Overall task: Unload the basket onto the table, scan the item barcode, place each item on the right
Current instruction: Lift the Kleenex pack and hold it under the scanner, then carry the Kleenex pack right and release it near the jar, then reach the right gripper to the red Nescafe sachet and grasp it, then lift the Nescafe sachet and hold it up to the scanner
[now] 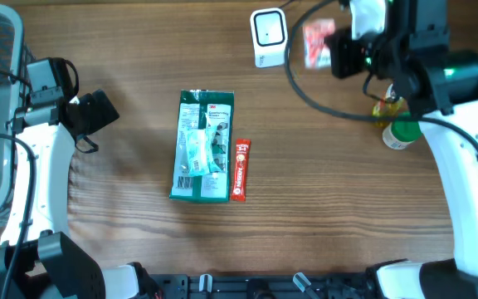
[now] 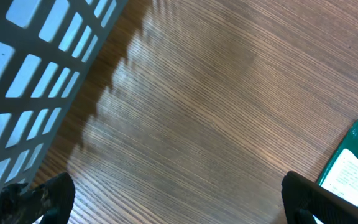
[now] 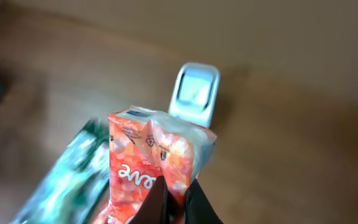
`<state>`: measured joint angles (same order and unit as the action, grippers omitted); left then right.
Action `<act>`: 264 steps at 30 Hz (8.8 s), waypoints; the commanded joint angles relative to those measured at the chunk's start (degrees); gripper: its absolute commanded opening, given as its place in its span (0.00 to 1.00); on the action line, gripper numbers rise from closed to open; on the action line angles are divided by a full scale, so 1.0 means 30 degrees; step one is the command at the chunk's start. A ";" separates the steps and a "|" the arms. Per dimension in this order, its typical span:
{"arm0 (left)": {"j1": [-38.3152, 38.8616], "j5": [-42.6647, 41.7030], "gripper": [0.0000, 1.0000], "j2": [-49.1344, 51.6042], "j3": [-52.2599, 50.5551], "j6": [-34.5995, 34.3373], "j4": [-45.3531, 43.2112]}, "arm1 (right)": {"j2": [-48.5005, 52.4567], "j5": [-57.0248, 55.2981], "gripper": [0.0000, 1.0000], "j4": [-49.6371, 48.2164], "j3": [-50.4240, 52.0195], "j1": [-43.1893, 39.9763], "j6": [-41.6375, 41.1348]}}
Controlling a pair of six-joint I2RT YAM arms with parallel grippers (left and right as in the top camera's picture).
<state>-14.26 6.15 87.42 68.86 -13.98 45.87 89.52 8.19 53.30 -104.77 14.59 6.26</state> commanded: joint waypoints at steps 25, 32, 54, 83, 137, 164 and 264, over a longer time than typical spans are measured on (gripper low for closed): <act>-0.0087 0.0051 1.00 -0.0138 0.0175 0.0240 -0.0051 | 1.4535 -1.6058 0.04 -1.6830 -0.0248 0.4437 1.3442; -0.0087 0.0051 1.00 -0.0138 0.0175 0.0240 -0.0051 | 1.5453 -1.6189 0.04 -1.7507 -0.0226 0.4437 1.3274; -0.0087 0.0051 1.00 -0.0138 0.0175 0.0240 -0.0051 | 0.4597 -0.2856 0.04 0.7395 0.1923 0.0211 -0.0299; -0.0087 0.0051 1.00 -0.0138 0.0175 0.0240 -0.0051 | 0.4634 -0.0168 0.32 -0.5238 1.4812 -0.0918 -0.6295; -0.0087 0.0051 1.00 -0.0138 0.0175 0.0240 -0.0051 | 0.8794 -0.8459 0.32 -0.1639 0.9719 1.1956 -2.0881; -0.0087 0.0051 1.00 -0.0138 0.0175 0.0240 -0.0051 | 0.7978 -0.6390 0.11 -0.4277 1.1504 0.8182 -0.6659; -0.0087 0.0051 1.00 -0.0138 0.0175 0.0240 -0.0051 | -1.1198 2.2535 0.04 -1.3712 1.1693 -0.0568 -1.0360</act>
<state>-14.26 6.15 87.42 68.86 -14.00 45.87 54.50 88.55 10.22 -69.49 13.19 -23.46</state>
